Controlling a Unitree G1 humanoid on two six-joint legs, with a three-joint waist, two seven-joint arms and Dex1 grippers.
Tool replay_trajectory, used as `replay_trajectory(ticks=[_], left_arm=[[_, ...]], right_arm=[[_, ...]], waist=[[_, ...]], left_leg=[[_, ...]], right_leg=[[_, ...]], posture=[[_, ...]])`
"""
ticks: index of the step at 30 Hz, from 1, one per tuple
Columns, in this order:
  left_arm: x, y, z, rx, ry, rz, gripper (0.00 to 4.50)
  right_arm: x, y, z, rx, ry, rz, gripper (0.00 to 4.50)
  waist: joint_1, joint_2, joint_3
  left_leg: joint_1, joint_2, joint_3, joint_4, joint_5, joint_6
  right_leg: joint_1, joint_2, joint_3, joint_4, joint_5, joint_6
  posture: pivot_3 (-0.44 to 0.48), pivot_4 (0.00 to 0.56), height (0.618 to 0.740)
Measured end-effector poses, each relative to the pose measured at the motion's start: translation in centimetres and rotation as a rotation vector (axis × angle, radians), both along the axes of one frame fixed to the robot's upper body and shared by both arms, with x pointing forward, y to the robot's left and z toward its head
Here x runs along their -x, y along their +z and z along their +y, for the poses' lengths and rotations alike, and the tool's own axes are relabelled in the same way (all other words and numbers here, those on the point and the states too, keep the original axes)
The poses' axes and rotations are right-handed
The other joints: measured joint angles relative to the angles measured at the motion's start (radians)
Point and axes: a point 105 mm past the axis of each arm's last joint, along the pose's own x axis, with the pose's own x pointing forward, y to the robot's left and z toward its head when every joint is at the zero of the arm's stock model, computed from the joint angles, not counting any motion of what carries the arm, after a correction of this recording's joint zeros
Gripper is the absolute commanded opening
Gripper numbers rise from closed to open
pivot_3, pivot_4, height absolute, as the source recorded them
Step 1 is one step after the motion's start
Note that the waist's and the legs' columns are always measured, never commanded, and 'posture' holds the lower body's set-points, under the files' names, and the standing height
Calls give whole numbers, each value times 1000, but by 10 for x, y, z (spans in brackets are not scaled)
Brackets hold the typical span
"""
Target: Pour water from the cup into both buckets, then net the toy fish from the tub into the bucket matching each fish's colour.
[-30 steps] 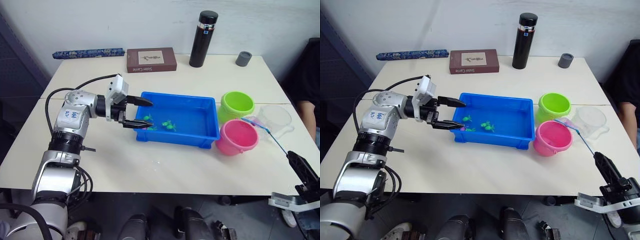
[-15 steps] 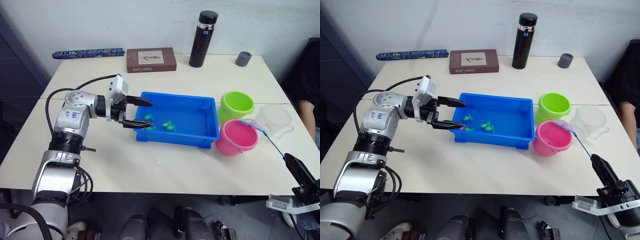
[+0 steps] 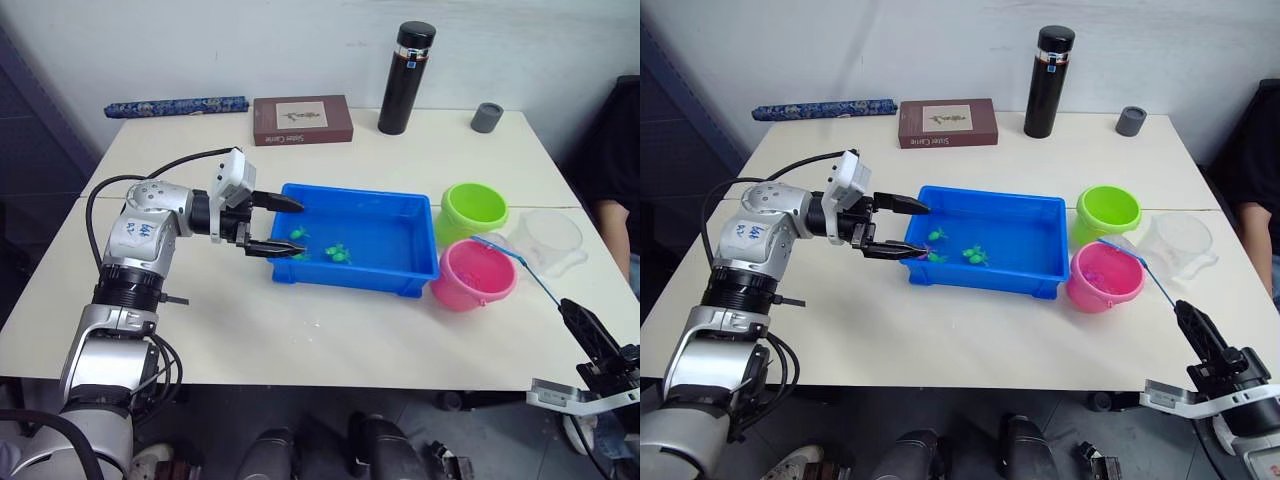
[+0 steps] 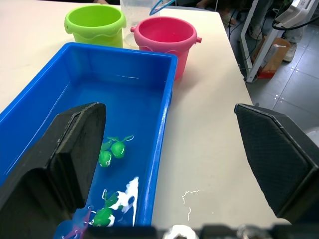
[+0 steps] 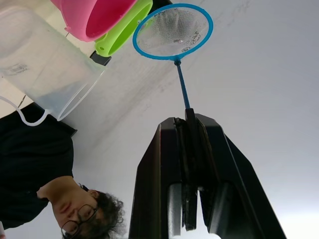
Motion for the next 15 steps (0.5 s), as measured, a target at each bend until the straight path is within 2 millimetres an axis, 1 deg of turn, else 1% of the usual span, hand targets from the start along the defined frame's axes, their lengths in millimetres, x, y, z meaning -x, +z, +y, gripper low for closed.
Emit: replay_trajectory(ticks=[3,8,11,12,13,15], left_arm=[[0,0,1,3,6,1,4444],[-2,1,4,16,25,-1,4444],[-3,-6,13,13,66,12,4444],[-4,-6,15,14,78,12,4444],[-4,-7,22,17,113,12,4444],[-6,-7,28,29,153,10,4444]], right_arm=[[-3,5,1,-25,11,-17,0],[-19,28,15,-153,124,-60,0],[-33,41,23,-241,198,-39,0],[-37,42,24,-279,211,-21,0],[-49,42,30,-354,254,32,0],[-65,41,39,-453,299,145,0]], waist=[[0,0,0],[-2,0,0],[-10,0,0],[-12,-1,0],[-16,-1,-1],[-24,-2,0]], left_leg=[[0,0,0,0,0,0],[0,0,0,0,0,0],[1,0,0,0,0,0],[1,0,0,0,0,0],[2,0,0,0,0,0],[2,0,1,0,1,1]], right_leg=[[0,0,0,0,0,0],[0,0,0,1,0,0],[0,-1,0,1,0,0],[0,-1,0,1,0,0],[1,-1,0,1,0,0],[2,-2,0,1,0,0]], posture=[[0,150,740],[0,150,740],[0,150,740],[0,150,740],[0,150,740],[0,150,740]])
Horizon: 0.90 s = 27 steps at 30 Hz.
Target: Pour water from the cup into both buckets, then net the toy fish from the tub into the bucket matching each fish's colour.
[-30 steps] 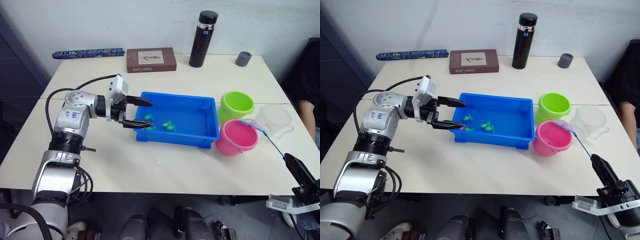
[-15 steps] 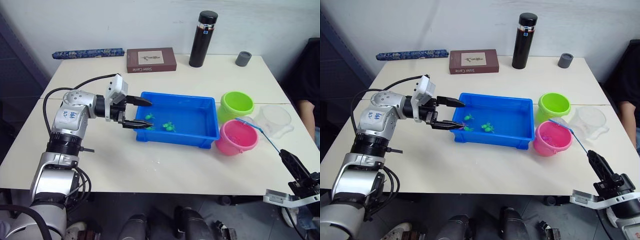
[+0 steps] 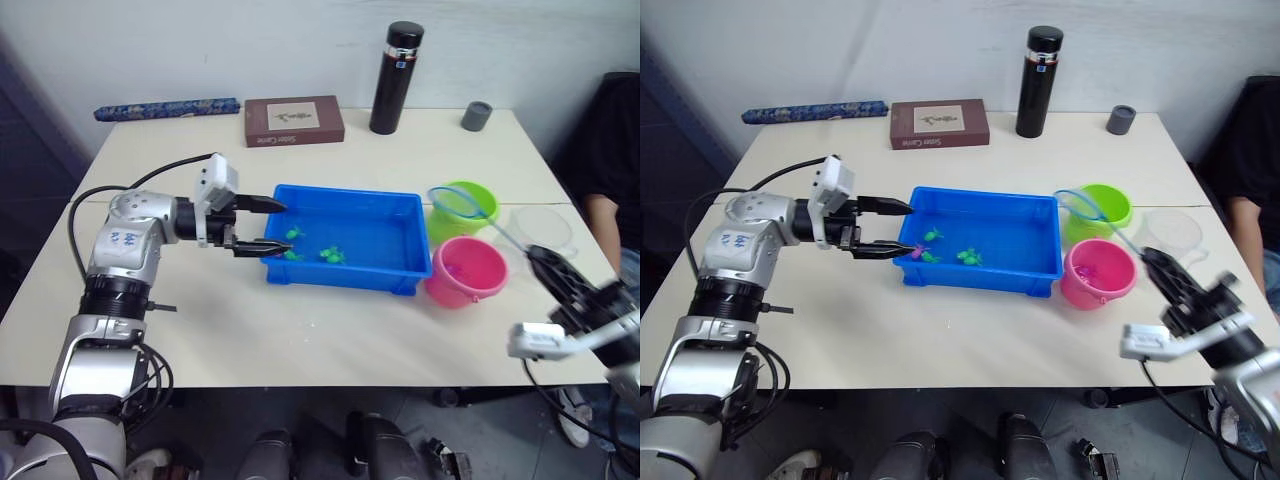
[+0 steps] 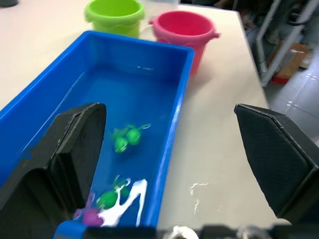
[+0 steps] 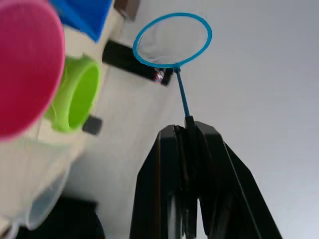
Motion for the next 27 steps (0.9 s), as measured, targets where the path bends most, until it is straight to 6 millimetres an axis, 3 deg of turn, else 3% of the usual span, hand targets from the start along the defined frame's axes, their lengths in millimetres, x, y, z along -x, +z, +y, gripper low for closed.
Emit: replay_trajectory(ticks=[5,10,17,23,27], left_arm=[[1,-8,17,-5,85,15,4444],[3,-7,40,4,194,12,4444],[15,-13,75,27,371,40,4444],[28,-17,89,20,448,70,4444],[35,-13,85,25,438,62,4444]], right_arm=[[-22,-1,10,-140,64,228,0],[-50,20,25,-358,111,346,0],[-71,30,53,-581,170,618,0],[-80,19,76,-747,148,914,0],[-83,20,88,-805,124,1040,0]], waist=[[5,0,0],[-1,0,0],[0,0,0],[3,0,0],[1,0,0]], left_leg=[[-1,1,-2,0,0,0],[-1,1,-2,1,0,0],[-2,3,-2,1,-1,-1],[-2,2,-3,1,-1,-2],[-3,3,-4,1,-1,-2]], right_leg=[[0,0,-1,0,0,0],[0,-1,-1,1,0,0],[-2,-2,-2,1,0,-1],[-2,-3,-2,0,0,-1],[-3,-3,-3,0,0,-1]], posture=[[0,150,740],[0,150,740],[0,150,740],[0,150,740],[0,150,740]])
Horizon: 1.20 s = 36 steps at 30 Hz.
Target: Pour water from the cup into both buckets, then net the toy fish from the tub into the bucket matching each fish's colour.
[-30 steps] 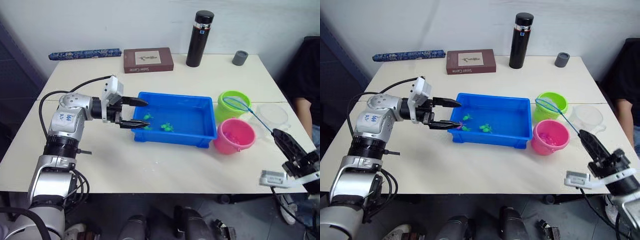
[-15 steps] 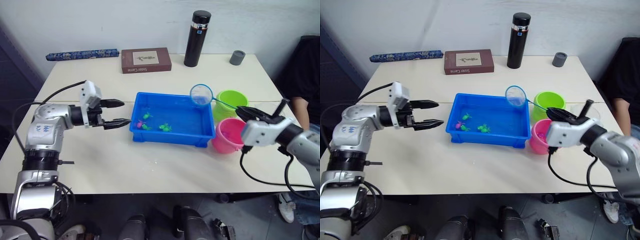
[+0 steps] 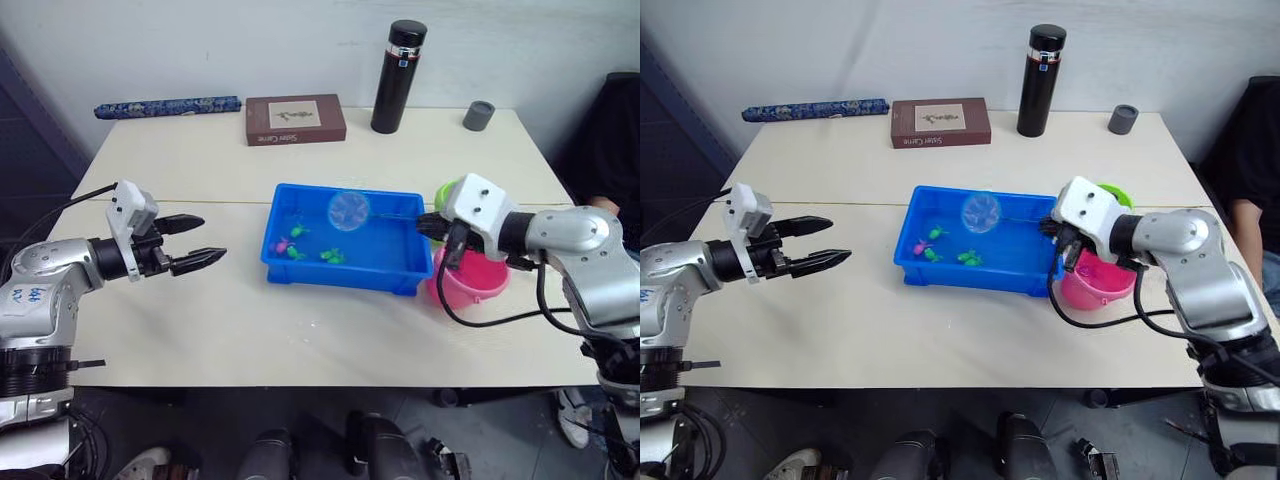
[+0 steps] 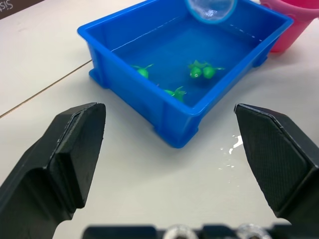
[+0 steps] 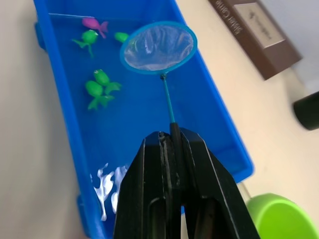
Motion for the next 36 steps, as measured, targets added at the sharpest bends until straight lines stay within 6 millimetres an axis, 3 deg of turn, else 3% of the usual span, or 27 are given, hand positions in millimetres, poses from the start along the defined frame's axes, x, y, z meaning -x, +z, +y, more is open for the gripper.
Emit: replay_trajectory(ticks=[3,10,16,29,36], left_arm=[[4,0,2,-14,10,5,4444],[9,-2,-1,-13,12,17,4444],[9,-2,0,-16,22,18,4444],[11,0,-4,-17,17,3,4444],[11,-1,-3,-17,22,6,4444]], right_arm=[[0,1,13,-32,19,69,0],[3,-20,52,-63,73,248,0],[1,-25,70,-67,67,281,0],[-10,-45,80,-16,7,312,0],[-20,-52,73,34,-57,305,0]], waist=[[-2,0,0],[-4,0,0],[-3,0,0],[-4,0,0],[-6,0,0]], left_leg=[[0,0,0,0,0,0],[0,0,0,-1,0,-1],[-1,0,0,-1,0,-1],[-1,0,0,-2,0,-1],[-1,0,0,-2,-1,-1]], right_leg=[[0,0,0,0,0,0],[-1,0,0,0,0,-1],[-1,0,0,0,0,-1],[-1,0,-1,-1,0,-1],[-2,0,-1,-1,0,-1]], posture=[[0,150,740],[0,150,740],[0,150,740],[0,150,740],[0,150,740]])
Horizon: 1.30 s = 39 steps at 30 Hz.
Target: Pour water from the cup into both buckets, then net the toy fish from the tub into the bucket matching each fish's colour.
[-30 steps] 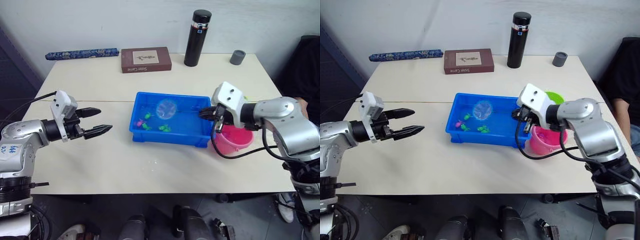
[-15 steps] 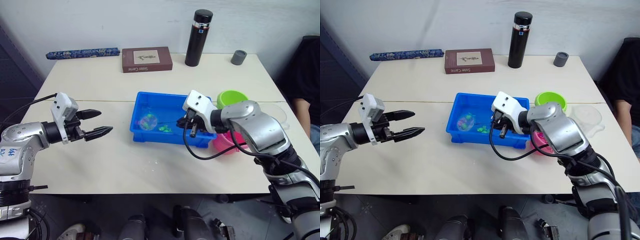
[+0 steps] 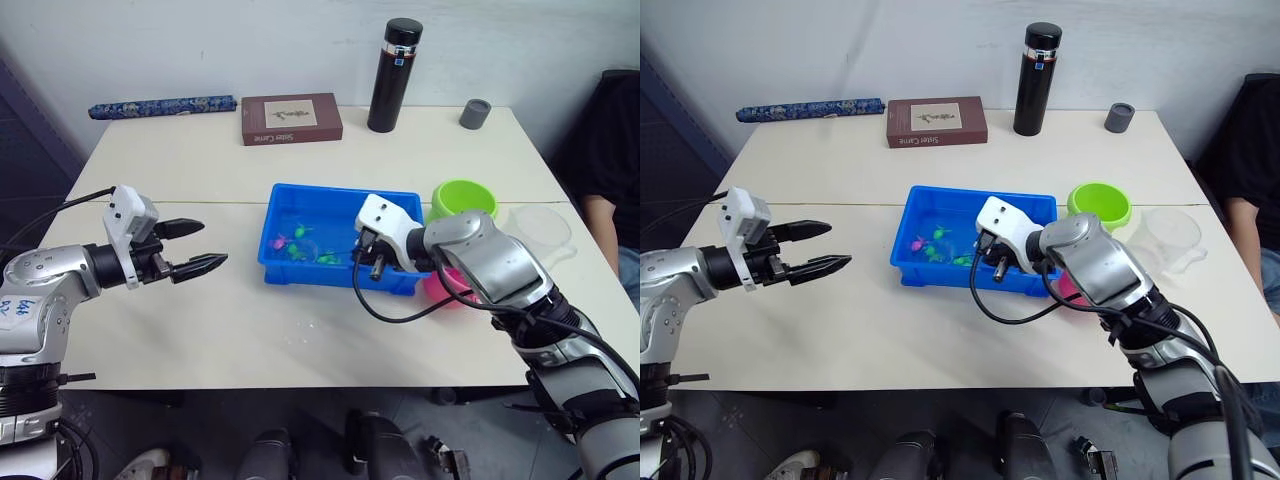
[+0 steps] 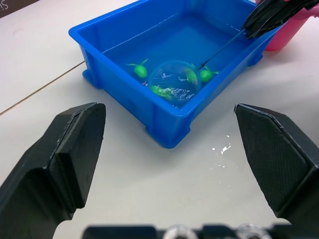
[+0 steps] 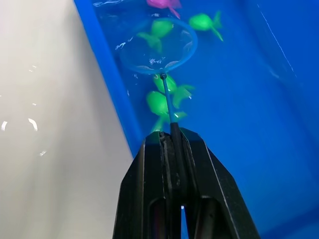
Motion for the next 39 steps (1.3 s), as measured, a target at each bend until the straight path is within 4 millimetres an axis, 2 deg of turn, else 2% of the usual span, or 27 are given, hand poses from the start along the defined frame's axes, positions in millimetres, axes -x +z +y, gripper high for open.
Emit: replay_trajectory(ticks=[5,11,25,32,37,39], left_arm=[[0,0,0,2,-1,1,4444],[2,-2,-1,13,-5,11,4444],[7,3,2,-2,4,-4,4444],[7,3,2,-2,4,-4,4444],[6,5,1,0,-4,-7,4444],[6,5,1,1,-6,-8,4444]], right_arm=[[-3,0,0,7,-15,-11,0],[-4,-5,16,9,10,-6,0],[0,1,55,-72,77,-20,0],[-1,8,50,-184,-1,73,0],[-3,16,22,-250,-98,128,0],[-4,16,16,-259,-121,136,0]], waist=[[0,0,0],[-10,0,0],[-24,0,0],[-24,1,0],[-22,1,1],[-22,1,1]], left_leg=[[0,0,0,0,0,0],[0,0,0,-1,0,0],[0,0,0,-2,0,-1],[0,1,-1,-2,-1,-1],[-1,1,-1,-2,-1,-1],[-1,1,-1,-2,-1,-1]], right_leg=[[0,0,0,0,0,0],[0,0,0,0,0,0],[-1,0,-1,0,0,-1],[-1,0,-1,0,0,-1],[-1,0,-1,-1,0,-1],[-1,0,-1,-1,0,-1]], posture=[[0,150,740],[0,150,740],[0,150,740],[0,150,740],[0,150,740],[0,150,740]])
